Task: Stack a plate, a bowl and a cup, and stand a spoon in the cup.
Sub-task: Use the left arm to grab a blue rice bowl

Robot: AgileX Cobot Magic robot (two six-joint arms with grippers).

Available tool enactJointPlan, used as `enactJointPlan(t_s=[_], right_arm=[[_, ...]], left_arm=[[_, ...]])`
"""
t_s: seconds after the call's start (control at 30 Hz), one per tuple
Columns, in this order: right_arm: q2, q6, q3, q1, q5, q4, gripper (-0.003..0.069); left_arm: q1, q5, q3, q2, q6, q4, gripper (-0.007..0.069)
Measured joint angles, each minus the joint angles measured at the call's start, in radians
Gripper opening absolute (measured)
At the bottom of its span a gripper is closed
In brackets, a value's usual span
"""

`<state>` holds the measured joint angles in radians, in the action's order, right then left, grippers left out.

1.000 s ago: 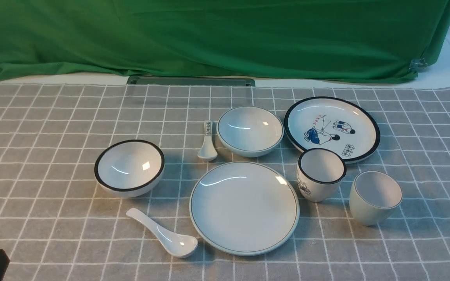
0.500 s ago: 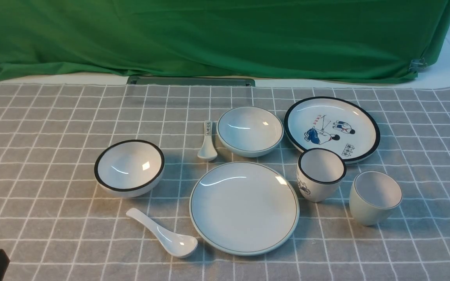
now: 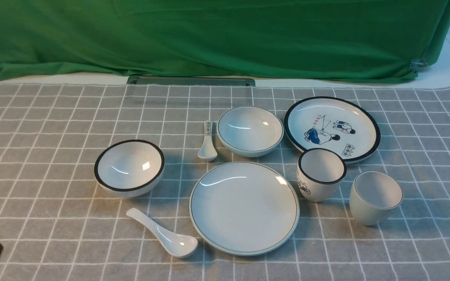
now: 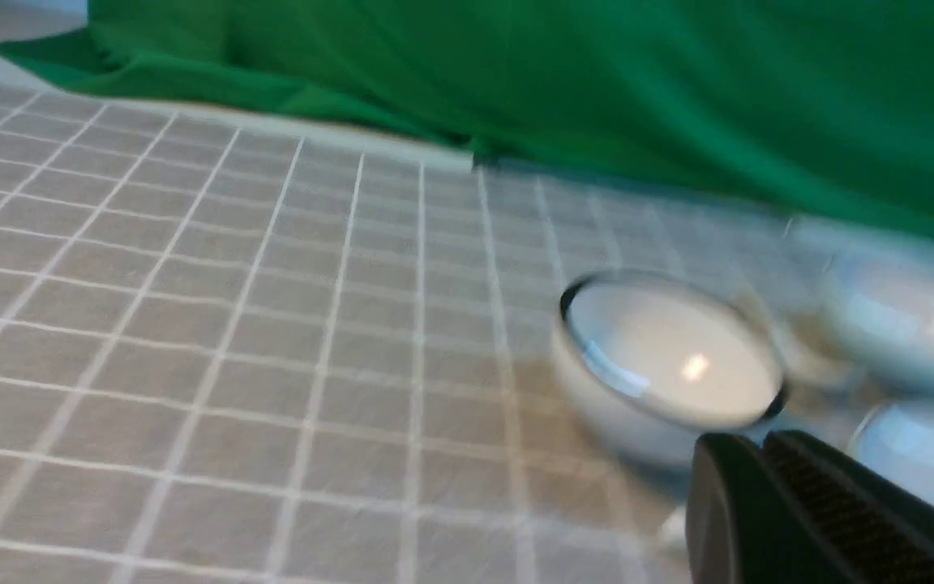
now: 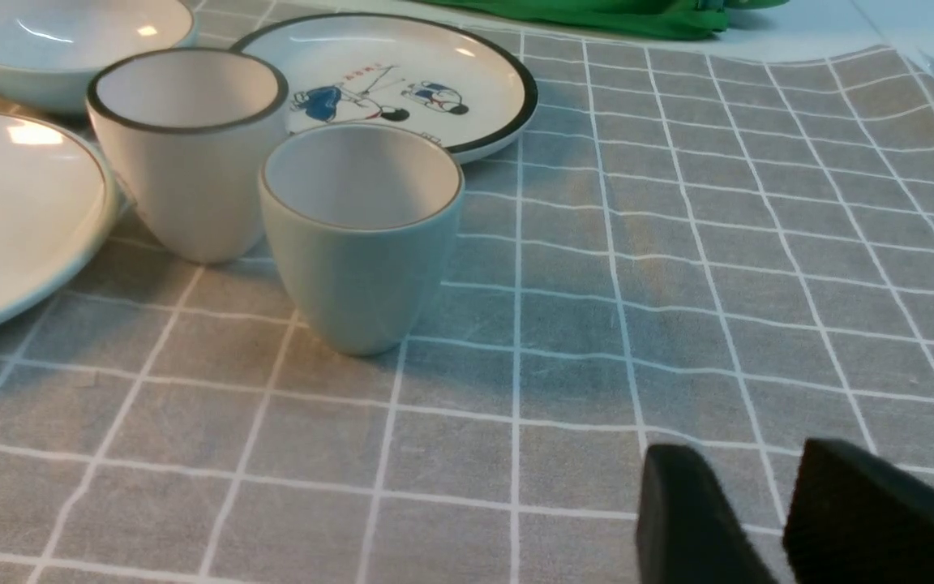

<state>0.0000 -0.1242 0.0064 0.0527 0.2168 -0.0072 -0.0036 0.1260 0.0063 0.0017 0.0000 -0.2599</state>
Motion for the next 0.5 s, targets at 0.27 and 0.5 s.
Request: enactJointPlan(t_s=[0.27, 0.5], right_arm=[[0.0, 0.0, 0.0, 0.0, 0.0, 0.0, 0.0241], [0.0, 0.0, 0.0, 0.0, 0.0, 0.0, 0.0241]], left_arm=[[0.0, -0.212, 0.0, 0.0, -0.213, -0.218, 0.0017], [-0.079, 0.117, -0.23, 0.124, -0.082, -0.162, 0.0017]])
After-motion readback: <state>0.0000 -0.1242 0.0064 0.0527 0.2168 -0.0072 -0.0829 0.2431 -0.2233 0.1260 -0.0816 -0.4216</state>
